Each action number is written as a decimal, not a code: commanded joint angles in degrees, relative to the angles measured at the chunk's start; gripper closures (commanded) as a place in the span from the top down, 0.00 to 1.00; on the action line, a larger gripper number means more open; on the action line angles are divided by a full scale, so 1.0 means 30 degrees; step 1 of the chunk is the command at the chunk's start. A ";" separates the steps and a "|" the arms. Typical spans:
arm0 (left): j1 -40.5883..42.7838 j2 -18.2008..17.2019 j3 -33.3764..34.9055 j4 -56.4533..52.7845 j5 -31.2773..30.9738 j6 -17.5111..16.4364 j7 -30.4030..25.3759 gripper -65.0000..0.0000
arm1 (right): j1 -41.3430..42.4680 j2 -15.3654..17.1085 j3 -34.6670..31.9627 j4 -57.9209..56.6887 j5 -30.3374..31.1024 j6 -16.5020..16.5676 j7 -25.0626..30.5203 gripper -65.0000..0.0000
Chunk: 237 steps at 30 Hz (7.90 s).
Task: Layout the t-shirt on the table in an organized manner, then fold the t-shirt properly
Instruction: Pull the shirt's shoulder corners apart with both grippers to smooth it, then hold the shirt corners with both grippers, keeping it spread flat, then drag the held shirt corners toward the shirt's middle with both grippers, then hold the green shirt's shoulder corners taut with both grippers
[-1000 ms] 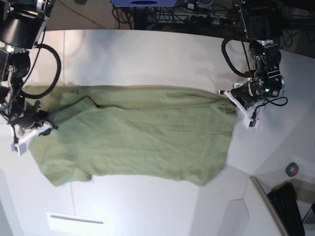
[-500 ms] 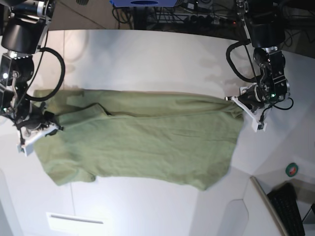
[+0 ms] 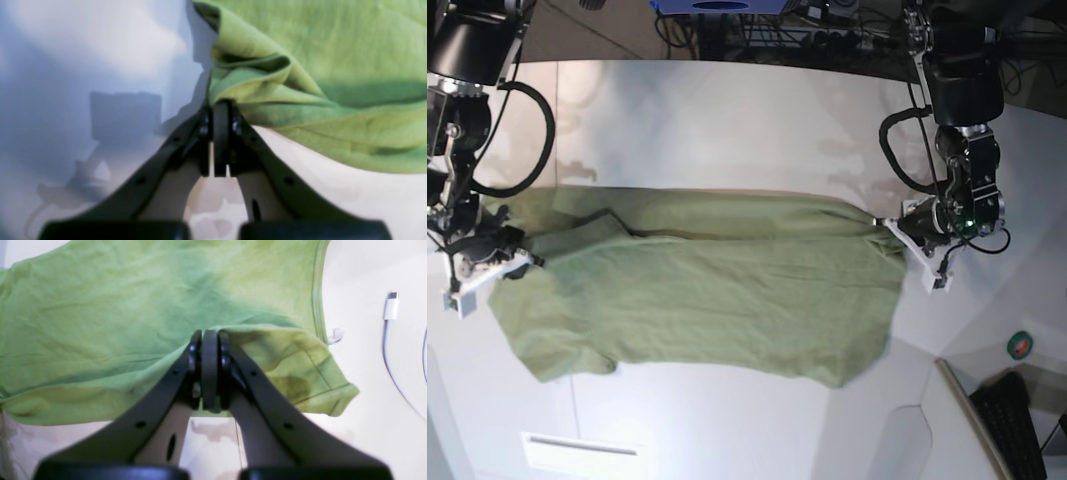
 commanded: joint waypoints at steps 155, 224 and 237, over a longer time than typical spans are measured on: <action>0.2637 0.2453 -0.1860 0.7650 -0.0110 -0.0008 0.4442 0.00 | -0.0624 -0.1242 0.4049 -0.0003 -0.0797 0.0222 -0.1887 0.00; -0.0557 0.2190 -0.1919 0.2082 -0.0080 0.0872 0.3241 0.00 | 0.0489 -0.0128 -0.0463 -0.1849 -0.0797 0.0193 0.2860 0.00; -0.0704 0.2190 -0.2886 0.1906 -0.0051 0.0872 0.3241 0.00 | 0.0548 -0.0157 -0.0522 -0.1937 -0.0797 0.0193 0.2948 0.00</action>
